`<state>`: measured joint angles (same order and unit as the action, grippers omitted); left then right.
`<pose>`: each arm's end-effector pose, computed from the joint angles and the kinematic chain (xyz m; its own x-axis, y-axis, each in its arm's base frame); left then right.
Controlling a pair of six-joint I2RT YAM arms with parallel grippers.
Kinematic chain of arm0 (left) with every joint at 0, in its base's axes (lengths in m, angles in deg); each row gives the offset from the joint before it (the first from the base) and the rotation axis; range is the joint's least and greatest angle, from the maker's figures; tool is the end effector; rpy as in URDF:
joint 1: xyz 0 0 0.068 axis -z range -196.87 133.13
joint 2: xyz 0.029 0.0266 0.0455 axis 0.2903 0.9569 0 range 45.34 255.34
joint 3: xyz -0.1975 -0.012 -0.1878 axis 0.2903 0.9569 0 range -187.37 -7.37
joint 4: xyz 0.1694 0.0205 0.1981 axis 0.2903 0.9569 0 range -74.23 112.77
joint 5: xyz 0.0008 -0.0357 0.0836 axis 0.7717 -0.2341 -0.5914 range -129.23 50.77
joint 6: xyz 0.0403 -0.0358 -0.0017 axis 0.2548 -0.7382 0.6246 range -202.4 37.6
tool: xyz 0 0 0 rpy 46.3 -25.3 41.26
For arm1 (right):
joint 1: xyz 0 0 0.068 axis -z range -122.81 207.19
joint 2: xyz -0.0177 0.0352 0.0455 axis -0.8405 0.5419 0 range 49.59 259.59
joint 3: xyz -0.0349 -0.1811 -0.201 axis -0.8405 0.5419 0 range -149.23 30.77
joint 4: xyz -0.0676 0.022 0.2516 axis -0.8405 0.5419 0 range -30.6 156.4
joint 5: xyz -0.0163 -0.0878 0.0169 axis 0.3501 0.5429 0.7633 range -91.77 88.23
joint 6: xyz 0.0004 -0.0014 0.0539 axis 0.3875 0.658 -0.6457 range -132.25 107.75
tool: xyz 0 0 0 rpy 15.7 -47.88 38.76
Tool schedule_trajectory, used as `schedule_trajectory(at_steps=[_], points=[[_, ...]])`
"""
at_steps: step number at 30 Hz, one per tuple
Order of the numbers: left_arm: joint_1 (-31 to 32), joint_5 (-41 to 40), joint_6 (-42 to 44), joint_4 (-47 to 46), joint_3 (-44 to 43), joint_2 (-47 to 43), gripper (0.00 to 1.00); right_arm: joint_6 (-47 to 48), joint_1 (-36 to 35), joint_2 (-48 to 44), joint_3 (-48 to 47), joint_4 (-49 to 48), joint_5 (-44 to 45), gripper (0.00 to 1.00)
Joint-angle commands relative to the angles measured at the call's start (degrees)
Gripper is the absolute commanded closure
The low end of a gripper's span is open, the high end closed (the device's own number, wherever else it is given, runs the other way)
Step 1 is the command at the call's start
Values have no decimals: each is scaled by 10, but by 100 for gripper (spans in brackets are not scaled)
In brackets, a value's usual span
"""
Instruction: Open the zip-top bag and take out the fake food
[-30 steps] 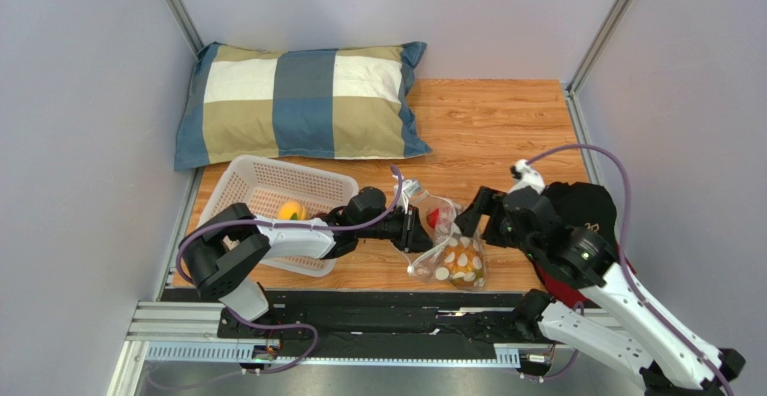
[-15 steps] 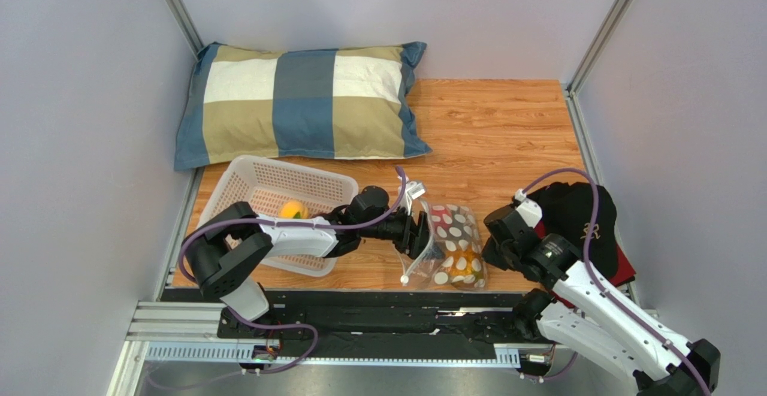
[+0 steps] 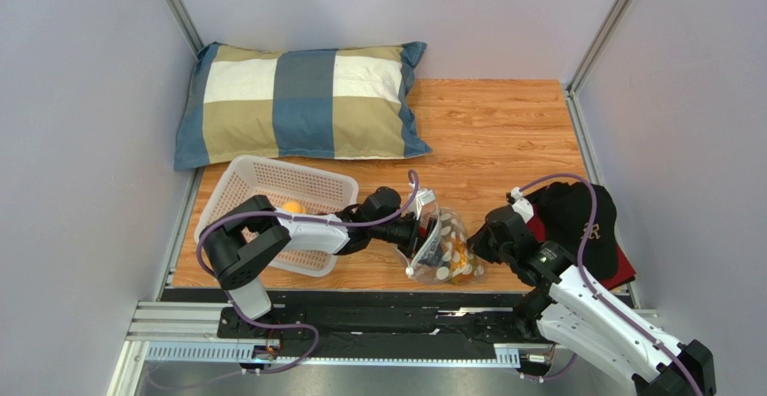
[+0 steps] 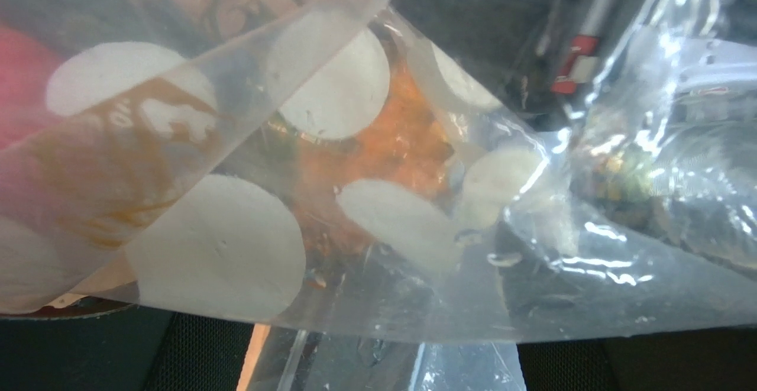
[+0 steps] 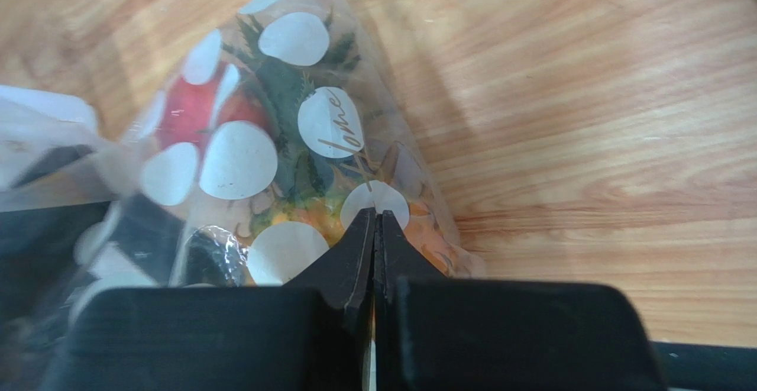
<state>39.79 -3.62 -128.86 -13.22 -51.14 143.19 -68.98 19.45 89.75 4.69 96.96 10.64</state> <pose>0.1703 -0.2969 0.1682 -0.8629 0.2396 -0.4450 0.4988 0.2610 -0.8265 0.1138 0.0784 0.1971 -0.7518 0.4508 -0.4813 0.2485 0.8697 0.4264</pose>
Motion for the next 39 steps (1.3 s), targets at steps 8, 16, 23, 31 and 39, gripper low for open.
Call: schedule_trajectory(at_steps=[8, 16, 23, 31, 39], points=[[20, -179, 133, 203, -18, -92, 40, 57, -15, -24, -84, 45, 10, 100], [20, -273, 165, 256, 12, -173, 46, 170, 59, 104, -171, -36, -54, 85], [20, -378, 145, 254, 12, -166, 25, 221, 101, 263, -251, -124, -237, 88], [20, -474, 147, 258, -15, -114, 5, 245, 101, 406, -282, -179, -331, 98], [12, -464, 151, 190, -40, -54, 5, 225, 101, 405, -213, -215, -324, 100]])
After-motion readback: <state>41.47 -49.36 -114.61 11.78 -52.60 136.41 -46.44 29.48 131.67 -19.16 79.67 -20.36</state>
